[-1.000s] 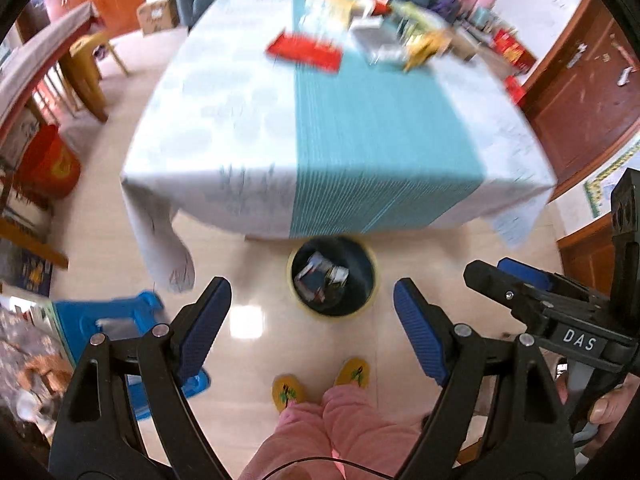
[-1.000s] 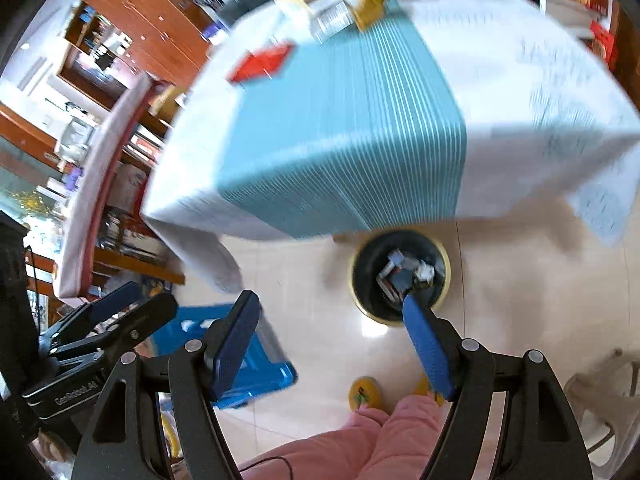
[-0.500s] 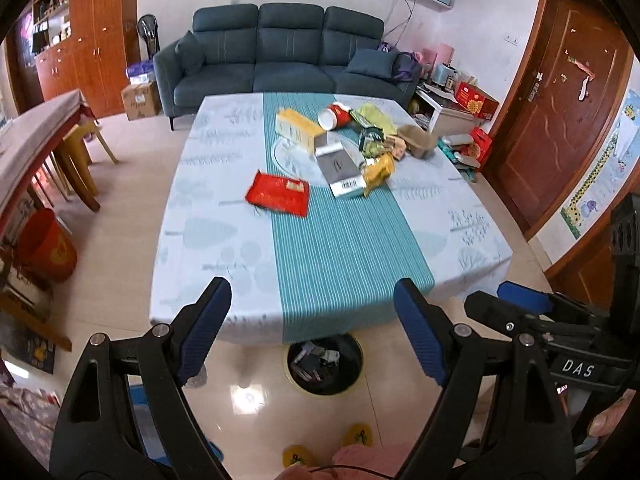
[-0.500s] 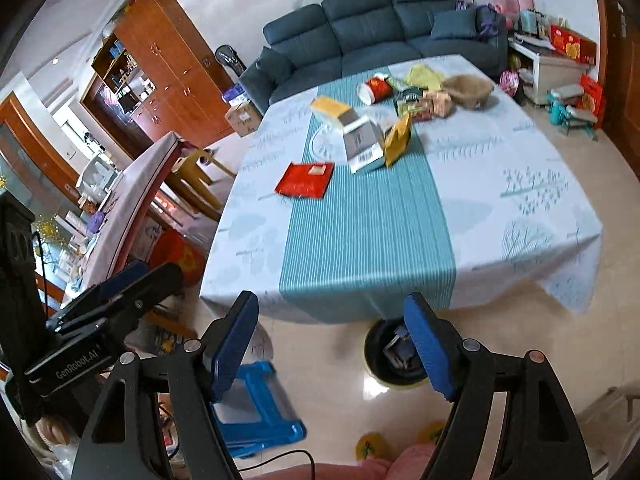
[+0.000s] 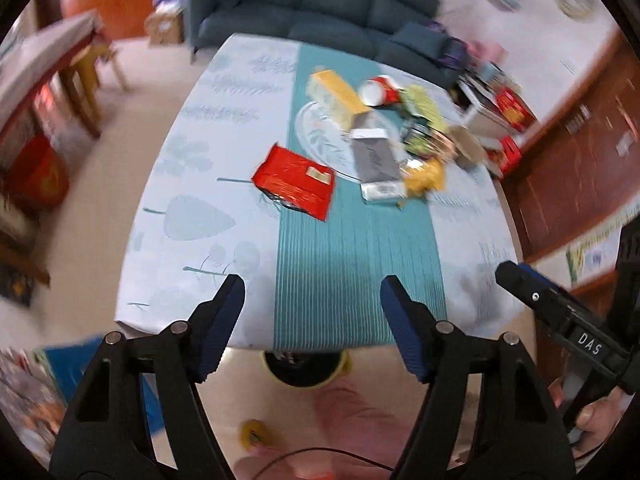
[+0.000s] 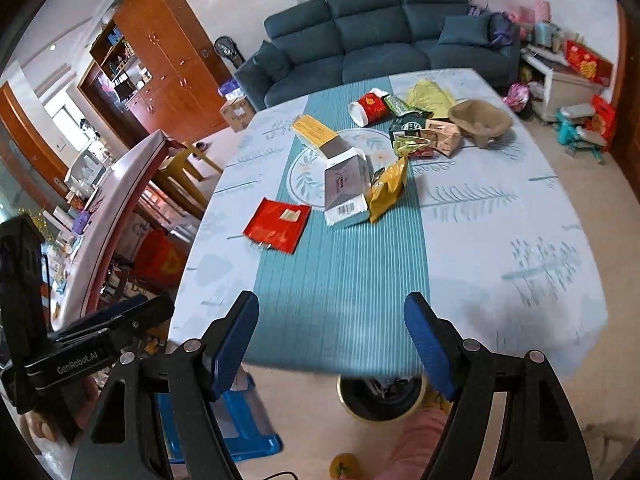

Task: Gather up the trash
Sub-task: 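Grasp the red square packet with the left gripper while the right grasps the yellow wrapper, then carry the red packet and yellow wrapper down over the trash bin, then open both grippers to drop the packet and wrapper into the bin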

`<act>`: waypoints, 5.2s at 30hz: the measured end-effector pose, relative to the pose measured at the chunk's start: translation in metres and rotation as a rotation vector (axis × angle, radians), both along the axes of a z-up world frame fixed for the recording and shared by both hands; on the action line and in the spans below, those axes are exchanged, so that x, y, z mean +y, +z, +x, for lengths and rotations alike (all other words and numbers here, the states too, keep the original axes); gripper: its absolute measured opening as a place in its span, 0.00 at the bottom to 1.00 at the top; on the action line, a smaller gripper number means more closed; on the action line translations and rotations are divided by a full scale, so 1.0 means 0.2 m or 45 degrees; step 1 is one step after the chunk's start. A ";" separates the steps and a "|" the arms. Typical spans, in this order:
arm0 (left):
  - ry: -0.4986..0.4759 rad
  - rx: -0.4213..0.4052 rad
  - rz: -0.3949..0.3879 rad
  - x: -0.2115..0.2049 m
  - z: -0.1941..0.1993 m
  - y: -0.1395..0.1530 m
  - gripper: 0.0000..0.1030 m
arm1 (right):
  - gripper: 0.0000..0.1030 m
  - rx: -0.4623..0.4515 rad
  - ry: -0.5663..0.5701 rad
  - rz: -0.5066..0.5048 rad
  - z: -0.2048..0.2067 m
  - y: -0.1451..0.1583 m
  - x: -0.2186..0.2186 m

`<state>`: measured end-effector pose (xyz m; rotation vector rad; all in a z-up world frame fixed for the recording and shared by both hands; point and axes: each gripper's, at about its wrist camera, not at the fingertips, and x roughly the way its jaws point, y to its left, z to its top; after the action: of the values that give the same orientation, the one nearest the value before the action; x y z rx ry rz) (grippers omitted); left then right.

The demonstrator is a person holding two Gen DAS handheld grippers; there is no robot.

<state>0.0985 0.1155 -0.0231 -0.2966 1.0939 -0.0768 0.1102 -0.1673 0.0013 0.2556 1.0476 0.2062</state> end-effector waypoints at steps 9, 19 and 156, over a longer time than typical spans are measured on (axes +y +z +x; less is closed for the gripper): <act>0.328 0.201 -0.117 0.07 0.46 -0.33 0.66 | 0.67 0.174 0.118 0.076 0.68 -0.30 -0.24; 0.422 0.354 -0.098 0.12 0.83 -0.65 0.66 | 0.35 0.294 0.281 0.146 1.05 -0.57 -0.27; -0.366 0.379 0.274 -0.69 -0.36 -2.85 0.00 | 0.23 0.724 -0.174 0.006 -0.74 -3.04 -0.05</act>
<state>0.0262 -0.0228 -0.5932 0.0470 1.4235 -0.1733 -0.0370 -0.1782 -0.6067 0.4017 1.5862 0.0079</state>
